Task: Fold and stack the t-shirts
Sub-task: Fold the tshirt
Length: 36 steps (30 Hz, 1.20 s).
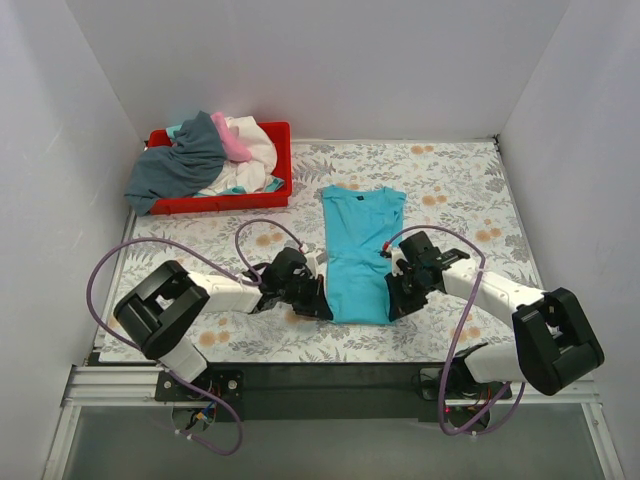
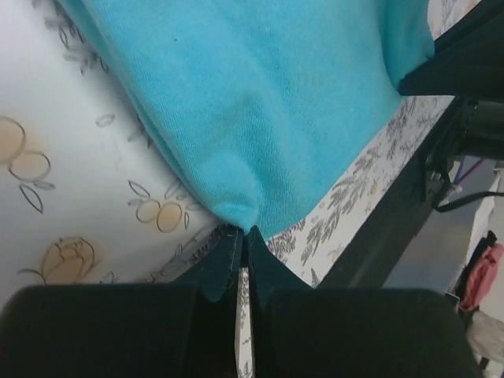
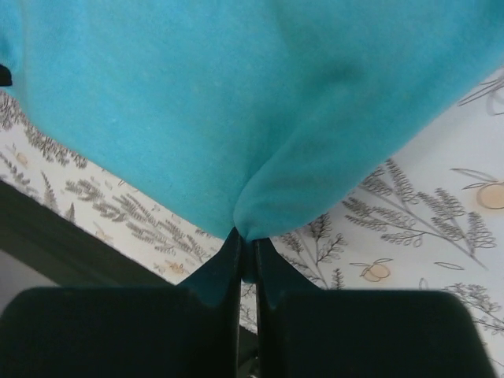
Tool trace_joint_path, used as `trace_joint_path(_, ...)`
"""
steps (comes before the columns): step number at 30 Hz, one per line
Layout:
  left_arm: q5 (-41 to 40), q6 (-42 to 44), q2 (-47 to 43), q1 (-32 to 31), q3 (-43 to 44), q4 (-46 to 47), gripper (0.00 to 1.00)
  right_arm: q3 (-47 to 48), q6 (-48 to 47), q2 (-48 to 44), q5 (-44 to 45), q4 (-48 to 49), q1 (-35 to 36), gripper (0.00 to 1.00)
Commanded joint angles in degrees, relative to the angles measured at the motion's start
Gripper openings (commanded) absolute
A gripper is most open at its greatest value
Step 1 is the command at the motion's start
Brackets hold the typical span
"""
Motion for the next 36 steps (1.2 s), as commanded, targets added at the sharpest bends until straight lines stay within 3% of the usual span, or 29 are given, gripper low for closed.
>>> trace_joint_path(1,6.2,-1.2,-3.8,-0.5,-2.0,-4.6,0.0,1.2,-2.8,-1.2,-8.5,-5.5,1.1,0.01)
trace_joint_path(11,12.2,-3.6,-10.7,-0.4,-4.4,-7.0,0.0,2.0,-2.2,-4.7,-10.9,-6.1,4.1,0.01)
trace_joint_path(22,2.8,-7.0,-23.4,0.6,-3.3,-5.0,0.0,5.3,3.4,-17.8,0.4,-6.4,4.1,0.01)
trace_joint_path(29,2.4,-9.3,-20.6,3.7,-2.9,6.9,0.0,8.6,4.9,-19.9,10.1,-1.5,4.0,0.01)
trace_joint_path(36,0.6,-5.5,-16.7,5.0,4.2,6.8,0.0,15.4,2.3,-16.5,18.5,1.6,3.4,0.01)
